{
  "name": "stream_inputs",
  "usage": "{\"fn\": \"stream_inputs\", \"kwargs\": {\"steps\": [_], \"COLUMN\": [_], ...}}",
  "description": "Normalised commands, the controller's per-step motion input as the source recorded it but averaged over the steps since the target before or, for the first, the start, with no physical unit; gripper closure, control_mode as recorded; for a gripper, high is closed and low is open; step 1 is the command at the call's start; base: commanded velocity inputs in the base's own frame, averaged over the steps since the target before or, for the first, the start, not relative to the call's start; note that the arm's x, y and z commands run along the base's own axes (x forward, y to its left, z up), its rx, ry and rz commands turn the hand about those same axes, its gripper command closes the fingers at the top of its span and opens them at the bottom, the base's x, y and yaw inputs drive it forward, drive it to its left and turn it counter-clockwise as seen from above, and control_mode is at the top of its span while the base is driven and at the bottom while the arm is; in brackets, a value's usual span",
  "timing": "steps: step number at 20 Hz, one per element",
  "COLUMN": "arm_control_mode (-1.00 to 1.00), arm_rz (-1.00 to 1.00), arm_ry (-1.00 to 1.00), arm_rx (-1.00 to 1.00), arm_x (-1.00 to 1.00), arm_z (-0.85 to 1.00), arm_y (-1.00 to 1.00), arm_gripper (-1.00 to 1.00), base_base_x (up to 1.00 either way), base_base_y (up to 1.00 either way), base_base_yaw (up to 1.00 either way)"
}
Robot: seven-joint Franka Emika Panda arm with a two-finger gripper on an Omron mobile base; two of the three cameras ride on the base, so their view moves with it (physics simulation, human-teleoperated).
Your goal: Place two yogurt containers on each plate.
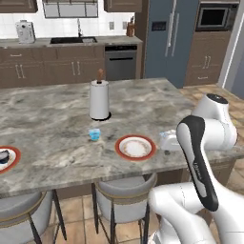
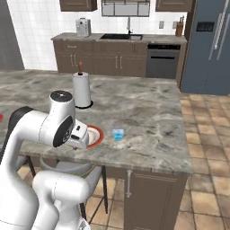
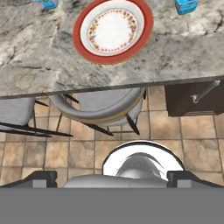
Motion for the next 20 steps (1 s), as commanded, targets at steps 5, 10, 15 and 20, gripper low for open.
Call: {"fn": "stream_inputs", "kwargs": {"steps": [5,10,15,20], "arm_control_mode": [1.0,1.0,1.0,-1.0], "arm_rz": [0.0,0.0,0.0,0.0], "arm_ry": [0.0,0.0,0.0,0.06], "arm_rx": [0.0,0.0,0.0,-0.02], "arm_x": [0.0,0.0,0.0,0.21], "arm_z": [0.0,0.0,0.0,0.0], "arm_y": [0.0,0.0,0.0,0.01], "arm_gripper": [-1.0,-1.0,-1.0,-1.0], "base_base_x": [0.51,1.0,0.75,0.04], "base_base_y": [0.7,0.11,-0.06,-0.01], "base_base_yaw": [0.07,0.14,0.14,0.0]}}
